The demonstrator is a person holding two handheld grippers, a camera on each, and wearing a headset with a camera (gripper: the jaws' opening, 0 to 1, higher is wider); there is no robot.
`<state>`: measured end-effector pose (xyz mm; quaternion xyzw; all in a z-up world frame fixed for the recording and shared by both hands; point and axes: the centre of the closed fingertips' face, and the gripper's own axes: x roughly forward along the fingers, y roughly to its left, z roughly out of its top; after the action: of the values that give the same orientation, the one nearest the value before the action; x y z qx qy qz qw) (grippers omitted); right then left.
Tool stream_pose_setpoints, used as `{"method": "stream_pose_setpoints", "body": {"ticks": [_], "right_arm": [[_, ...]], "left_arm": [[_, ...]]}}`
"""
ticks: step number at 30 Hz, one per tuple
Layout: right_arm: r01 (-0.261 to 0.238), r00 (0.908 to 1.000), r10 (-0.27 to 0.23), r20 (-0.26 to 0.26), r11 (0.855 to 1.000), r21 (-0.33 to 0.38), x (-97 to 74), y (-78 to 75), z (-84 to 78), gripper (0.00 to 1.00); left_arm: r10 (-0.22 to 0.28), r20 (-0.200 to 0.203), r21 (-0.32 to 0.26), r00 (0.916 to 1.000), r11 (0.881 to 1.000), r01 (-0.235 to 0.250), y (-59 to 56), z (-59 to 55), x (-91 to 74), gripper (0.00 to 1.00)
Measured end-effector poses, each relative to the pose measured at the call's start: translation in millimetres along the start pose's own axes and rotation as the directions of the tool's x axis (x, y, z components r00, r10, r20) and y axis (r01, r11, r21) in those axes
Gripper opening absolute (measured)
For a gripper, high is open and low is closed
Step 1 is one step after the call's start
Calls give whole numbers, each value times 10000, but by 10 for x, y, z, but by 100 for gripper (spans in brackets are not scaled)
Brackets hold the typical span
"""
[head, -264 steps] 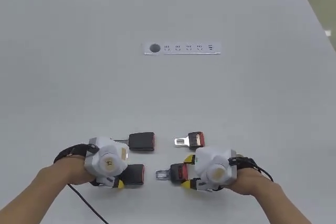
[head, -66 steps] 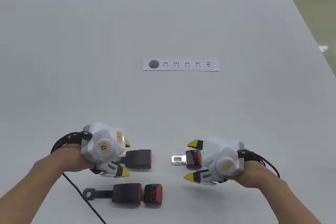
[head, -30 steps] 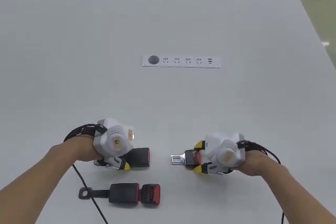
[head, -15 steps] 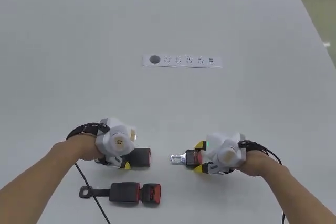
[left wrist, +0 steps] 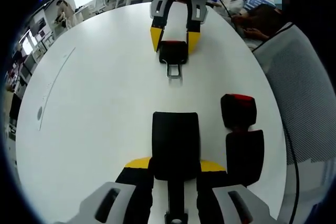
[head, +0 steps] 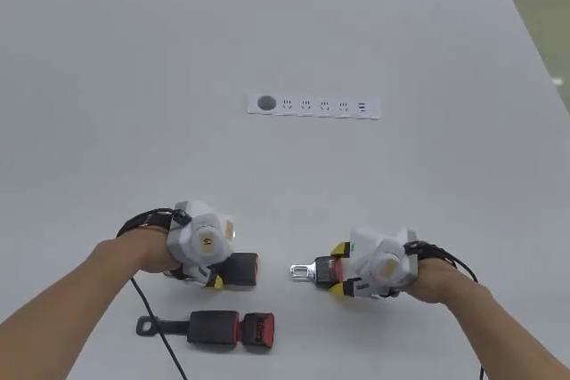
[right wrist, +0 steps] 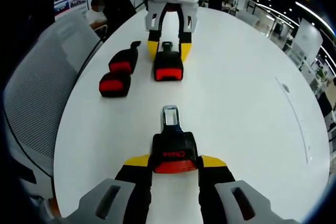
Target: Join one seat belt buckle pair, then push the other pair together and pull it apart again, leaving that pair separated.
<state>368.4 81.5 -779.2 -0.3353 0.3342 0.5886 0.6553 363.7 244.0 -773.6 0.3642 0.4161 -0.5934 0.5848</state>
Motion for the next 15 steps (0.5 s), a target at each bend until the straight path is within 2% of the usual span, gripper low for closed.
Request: {"method": "stream_pose_setpoints", "body": {"ticks": [9,15], "right_arm": [[-23,10000,23,44,10000,32,29,14,88,30],[-34,10000,34,86,10000,-7,66,28,159,30]], "left_arm": [[2,-47,-128,10000,9999,-3,-13,13,-6,32],[-12,-49,-155,10000,9999,12,8,-25,34,32]]}}
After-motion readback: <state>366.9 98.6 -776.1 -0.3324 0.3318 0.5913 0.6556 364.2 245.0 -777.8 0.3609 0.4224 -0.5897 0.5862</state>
